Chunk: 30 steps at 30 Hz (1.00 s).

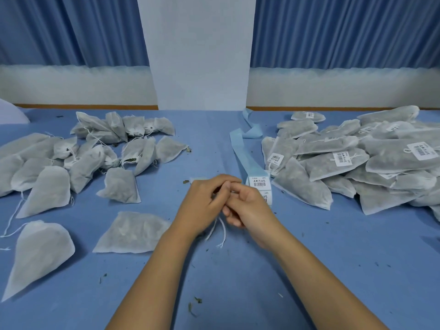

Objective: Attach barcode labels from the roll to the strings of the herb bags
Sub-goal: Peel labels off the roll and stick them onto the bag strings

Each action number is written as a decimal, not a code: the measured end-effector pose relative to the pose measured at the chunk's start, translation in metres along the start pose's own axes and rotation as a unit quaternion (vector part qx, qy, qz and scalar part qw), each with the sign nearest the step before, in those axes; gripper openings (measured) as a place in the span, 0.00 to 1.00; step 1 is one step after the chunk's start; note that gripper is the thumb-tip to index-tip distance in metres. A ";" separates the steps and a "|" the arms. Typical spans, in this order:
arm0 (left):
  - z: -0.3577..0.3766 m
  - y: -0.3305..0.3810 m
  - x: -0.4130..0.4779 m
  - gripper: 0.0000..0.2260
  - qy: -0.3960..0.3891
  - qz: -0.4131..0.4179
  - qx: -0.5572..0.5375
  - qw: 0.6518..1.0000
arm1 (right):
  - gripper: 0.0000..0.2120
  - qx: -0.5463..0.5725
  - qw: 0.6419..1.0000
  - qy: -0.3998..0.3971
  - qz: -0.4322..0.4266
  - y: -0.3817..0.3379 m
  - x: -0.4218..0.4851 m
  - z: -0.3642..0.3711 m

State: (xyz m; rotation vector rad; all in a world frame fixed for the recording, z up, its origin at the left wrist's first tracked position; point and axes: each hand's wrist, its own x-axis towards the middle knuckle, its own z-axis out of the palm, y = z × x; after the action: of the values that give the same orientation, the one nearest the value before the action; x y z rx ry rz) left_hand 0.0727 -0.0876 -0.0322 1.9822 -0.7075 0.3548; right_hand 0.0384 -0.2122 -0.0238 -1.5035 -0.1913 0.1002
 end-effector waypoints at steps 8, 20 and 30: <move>-0.015 -0.003 0.001 0.13 0.101 0.053 0.012 0.993 | 0.05 -0.442 0.856 0.086 -0.253 -0.009 -0.005 -0.026; -0.019 0.015 0.000 0.11 0.105 -0.040 -0.343 0.933 | 0.06 -0.344 0.882 0.226 -0.229 -0.002 0.001 -0.027; -0.018 0.002 0.000 0.05 0.027 0.033 -0.027 0.999 | 0.04 -0.433 0.798 0.163 -0.387 -0.007 -0.007 -0.022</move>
State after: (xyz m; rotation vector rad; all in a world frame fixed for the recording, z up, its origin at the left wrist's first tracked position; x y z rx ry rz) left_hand 0.0725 -0.0731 -0.0217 1.8951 -0.7430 0.4234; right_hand 0.0357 -0.2359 -0.0188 -2.1909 -0.6172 -1.0356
